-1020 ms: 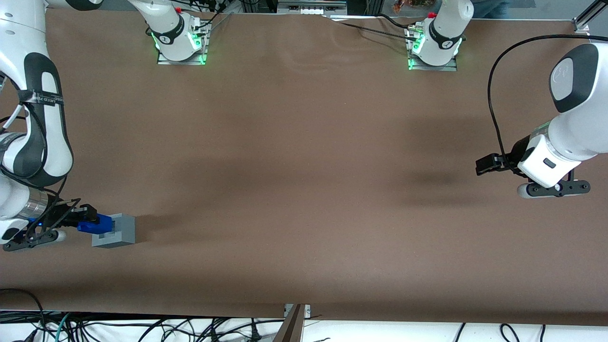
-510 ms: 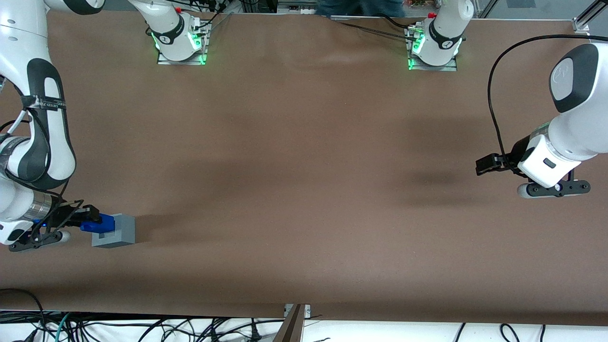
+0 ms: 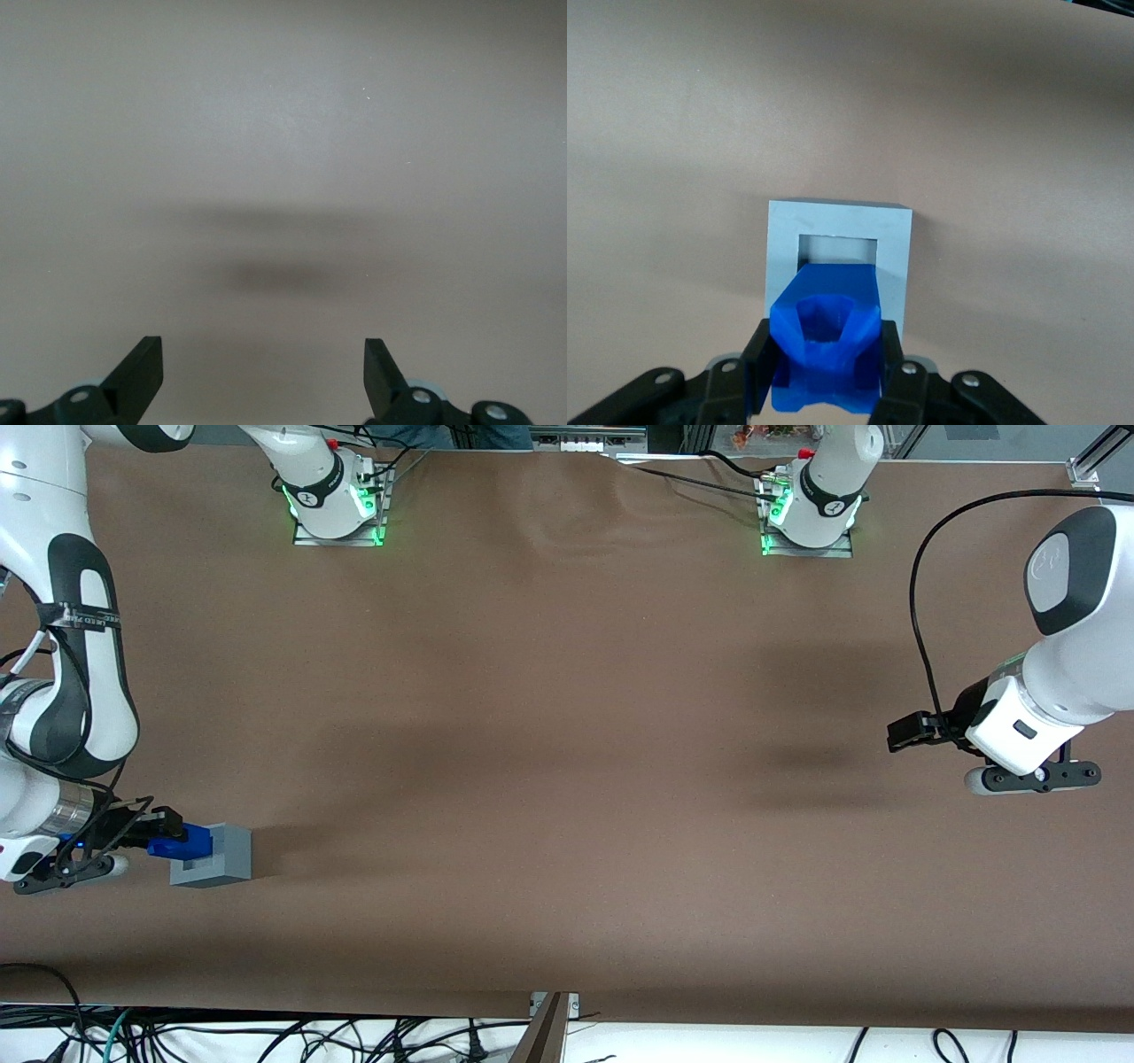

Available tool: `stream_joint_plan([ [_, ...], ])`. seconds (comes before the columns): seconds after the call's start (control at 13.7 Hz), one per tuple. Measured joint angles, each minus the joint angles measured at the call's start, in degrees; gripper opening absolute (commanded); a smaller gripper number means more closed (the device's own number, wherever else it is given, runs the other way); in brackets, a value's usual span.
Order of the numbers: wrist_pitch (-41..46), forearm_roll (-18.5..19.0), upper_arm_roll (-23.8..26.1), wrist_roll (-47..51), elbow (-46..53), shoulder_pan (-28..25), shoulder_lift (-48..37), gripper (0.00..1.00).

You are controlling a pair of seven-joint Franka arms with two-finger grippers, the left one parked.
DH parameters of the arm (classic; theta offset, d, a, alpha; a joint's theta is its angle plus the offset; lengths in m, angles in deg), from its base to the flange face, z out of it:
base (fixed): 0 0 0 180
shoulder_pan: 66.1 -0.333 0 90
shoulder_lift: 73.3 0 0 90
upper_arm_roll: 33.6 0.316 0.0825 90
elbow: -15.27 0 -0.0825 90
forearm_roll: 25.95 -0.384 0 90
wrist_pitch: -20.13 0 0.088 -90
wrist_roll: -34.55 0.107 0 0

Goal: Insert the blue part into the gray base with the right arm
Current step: 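Open the right gripper to release the blue block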

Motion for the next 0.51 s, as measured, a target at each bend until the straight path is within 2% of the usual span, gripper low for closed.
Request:
stream_joint_plan([
  [0.51,-2.3,0.0,0.1,0.7,0.0,0.0,0.4,0.32],
])
